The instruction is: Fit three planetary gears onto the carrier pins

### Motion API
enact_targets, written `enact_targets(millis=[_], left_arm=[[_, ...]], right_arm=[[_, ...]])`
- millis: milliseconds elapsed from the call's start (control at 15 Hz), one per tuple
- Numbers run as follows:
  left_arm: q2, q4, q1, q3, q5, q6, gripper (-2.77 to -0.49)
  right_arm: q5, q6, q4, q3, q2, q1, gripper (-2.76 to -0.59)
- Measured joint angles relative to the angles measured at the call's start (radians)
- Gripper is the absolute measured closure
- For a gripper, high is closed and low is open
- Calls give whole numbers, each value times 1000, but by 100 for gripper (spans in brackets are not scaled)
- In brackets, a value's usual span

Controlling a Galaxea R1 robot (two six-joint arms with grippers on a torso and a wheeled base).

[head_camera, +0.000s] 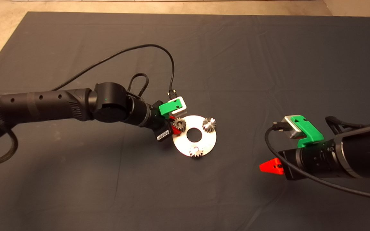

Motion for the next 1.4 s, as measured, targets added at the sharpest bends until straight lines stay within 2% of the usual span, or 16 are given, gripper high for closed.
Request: enact_targets(millis=[333, 533, 800, 867, 933, 1000, 1067, 1133, 1200, 1267, 1400], left_arm=[[-1, -2, 1, 0, 1, -1, -76], [-8, -12, 1, 0, 19, -4, -97], [-13, -13, 0, 0, 21, -6, -118], [-17, -25, 0, 0, 20, -8, -118], [-26, -52, -5, 0, 23, -18, -118], [-38, -82, -24, 0, 30, -29, -118], [-56, -118, -63, 0, 48, -55, -118], [-81, -136, -107, 3, 67, -88, -118], [-112, -139, -140, 15, 90, -140, -118], [-150, -141, -149, 44, 110, -197, -118], [-231, -154, -143, 160, 151, -298, -118]], right_arm=[[0, 0, 0, 0, 0, 0, -220], [0, 0, 0, 0, 0, 0, -220], [0, 0, 0, 0, 0, 0, -220], [0, 0, 0, 0, 0, 0, -220], [0, 0, 0, 0, 0, 0, -220], [0, 0, 0, 0, 1, 0, -220], [-1, 0, 0, 0, 10, 1, -220], [-1, 0, 0, 0, 28, 7, -220], [-2, 0, 0, -2, 61, 14, -220], [-7, 0, 0, -11, 113, 24, -220], [-7, 2, 3, -54, 268, 52, -220]])
